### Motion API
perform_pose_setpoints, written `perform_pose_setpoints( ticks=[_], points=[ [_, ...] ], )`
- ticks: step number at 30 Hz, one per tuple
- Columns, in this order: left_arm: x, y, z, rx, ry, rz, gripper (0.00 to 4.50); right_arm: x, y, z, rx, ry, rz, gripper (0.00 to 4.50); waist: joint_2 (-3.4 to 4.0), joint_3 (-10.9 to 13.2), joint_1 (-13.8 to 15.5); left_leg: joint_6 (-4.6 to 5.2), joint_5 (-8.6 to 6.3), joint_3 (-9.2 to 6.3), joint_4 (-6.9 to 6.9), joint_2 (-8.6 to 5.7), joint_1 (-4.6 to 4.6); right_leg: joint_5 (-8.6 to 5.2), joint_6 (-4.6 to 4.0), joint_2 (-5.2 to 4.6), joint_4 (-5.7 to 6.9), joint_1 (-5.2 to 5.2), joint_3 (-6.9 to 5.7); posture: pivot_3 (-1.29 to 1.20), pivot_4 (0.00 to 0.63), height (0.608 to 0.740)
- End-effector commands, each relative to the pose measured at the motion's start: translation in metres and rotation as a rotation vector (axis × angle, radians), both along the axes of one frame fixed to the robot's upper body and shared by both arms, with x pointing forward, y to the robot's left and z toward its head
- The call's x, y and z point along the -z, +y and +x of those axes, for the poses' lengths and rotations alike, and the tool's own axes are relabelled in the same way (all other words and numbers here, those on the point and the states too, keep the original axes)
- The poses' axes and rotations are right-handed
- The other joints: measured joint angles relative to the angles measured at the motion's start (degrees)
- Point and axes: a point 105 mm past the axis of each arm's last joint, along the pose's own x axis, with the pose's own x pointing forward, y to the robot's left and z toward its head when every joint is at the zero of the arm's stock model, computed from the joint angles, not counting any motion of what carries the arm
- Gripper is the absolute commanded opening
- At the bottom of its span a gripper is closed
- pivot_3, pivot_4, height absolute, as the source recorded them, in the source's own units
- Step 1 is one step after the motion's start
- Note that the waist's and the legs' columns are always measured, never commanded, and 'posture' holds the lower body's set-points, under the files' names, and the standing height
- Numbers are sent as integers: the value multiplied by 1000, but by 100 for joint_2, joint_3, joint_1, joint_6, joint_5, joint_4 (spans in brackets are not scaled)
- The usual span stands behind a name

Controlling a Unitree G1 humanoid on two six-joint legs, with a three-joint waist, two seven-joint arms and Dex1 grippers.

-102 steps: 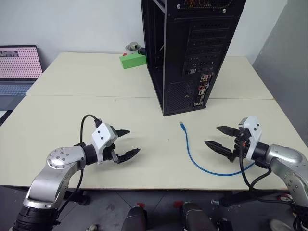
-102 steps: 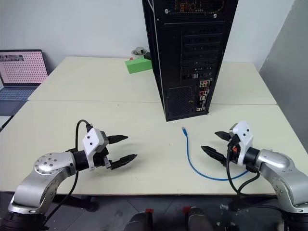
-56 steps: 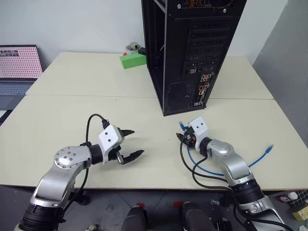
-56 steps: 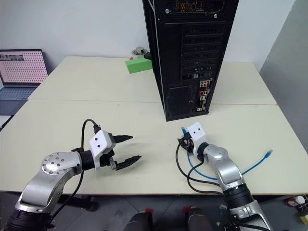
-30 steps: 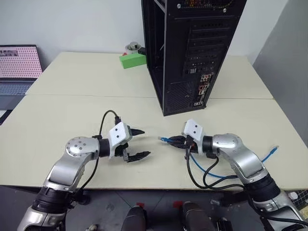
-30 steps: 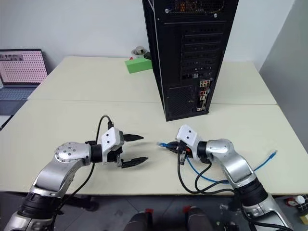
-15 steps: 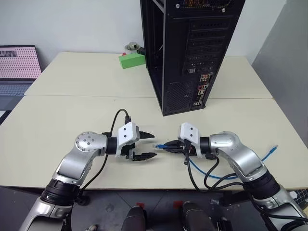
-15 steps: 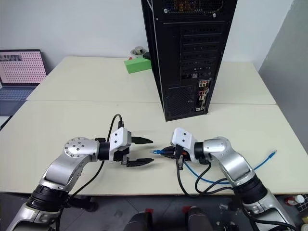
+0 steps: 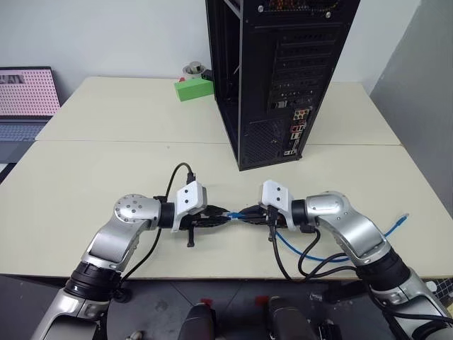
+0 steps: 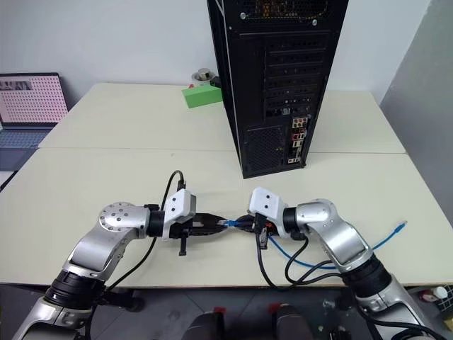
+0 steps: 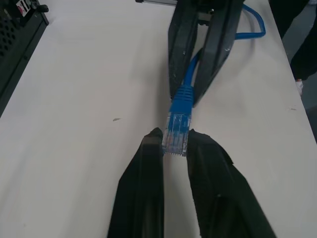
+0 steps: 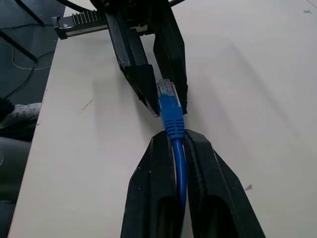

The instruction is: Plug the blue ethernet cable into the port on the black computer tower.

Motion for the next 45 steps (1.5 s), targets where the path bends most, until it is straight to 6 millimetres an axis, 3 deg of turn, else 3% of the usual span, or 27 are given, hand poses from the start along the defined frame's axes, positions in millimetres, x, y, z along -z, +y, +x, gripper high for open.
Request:
perform_pose_setpoints(
  ticks=[1,4,7,11,18,23,27,30,35,43,45],
  points=[
    [-6,-5,0,27,-45,2,291,-13,8,-6,-58,-54,22,9,0,0,1,0,0,0,0,0,0,0,0,0,0,0,0,0,150,740],
    [-3,-3,-1,29,-52,13,289,-10,6,-6,-63,-53,3,9,0,0,2,0,0,0,0,0,0,0,0,0,0,0,0,0,150,740],
    [-1,-3,-1,31,-57,17,289,-9,3,-6,-78,-65,-15,987,0,0,2,0,0,0,0,0,0,0,0,0,0,0,0,0,150,740],
    [1,-2,-2,35,-71,22,289,-10,-2,-6,-90,-72,-34,1899,0,0,3,0,0,0,0,0,0,0,0,0,0,0,0,0,150,740],
    [7,-5,-3,67,-198,33,289,-17,-32,-8,-40,-5,-29,3445,0,0,30,0,0,0,1,0,-1,0,-1,-1,-1,0,0,0,150,740],
    [3,-11,1,91,-518,57,289,-25,-38,-16,46,174,151,3462,0,0,57,0,0,1,1,0,-1,0,-1,-1,-2,0,2,0,150,740],
    [-5,-14,-1,162,-829,75,289,-28,-35,-18,93,273,251,3462,0,0,61,0,0,0,2,0,-1,2,0,-2,-1,1,2,0,150,740],
    [-8,-12,-3,190,-970,69,288,-30,-29,-17,112,322,305,3462,0,0,85,0,0,1,2,0,0,3,1,-2,1,1,2,0,150,740],
    [-14,-10,-2,189,-1089,40,288,-28,-21,-16,122,374,337,3462,1,-1,115,0,0,2,2,0,-1,4,3,-2,-1,2,2,0,150,740],
    [-15,-10,2,182,-1141,34,288,-25,-15,-13,123,413,351,3462,1,-1,129,0,0,2,2,0,0,5,6,-2,3,2,0,0,150,740],
    [-15,-10,2,182,-1148,32,288,-25,-14,-12,129,422,360,2960,1,-1,130,0,0,2,2,0,0,5,6,-1,3,2,0,0,150,740]
  ],
)
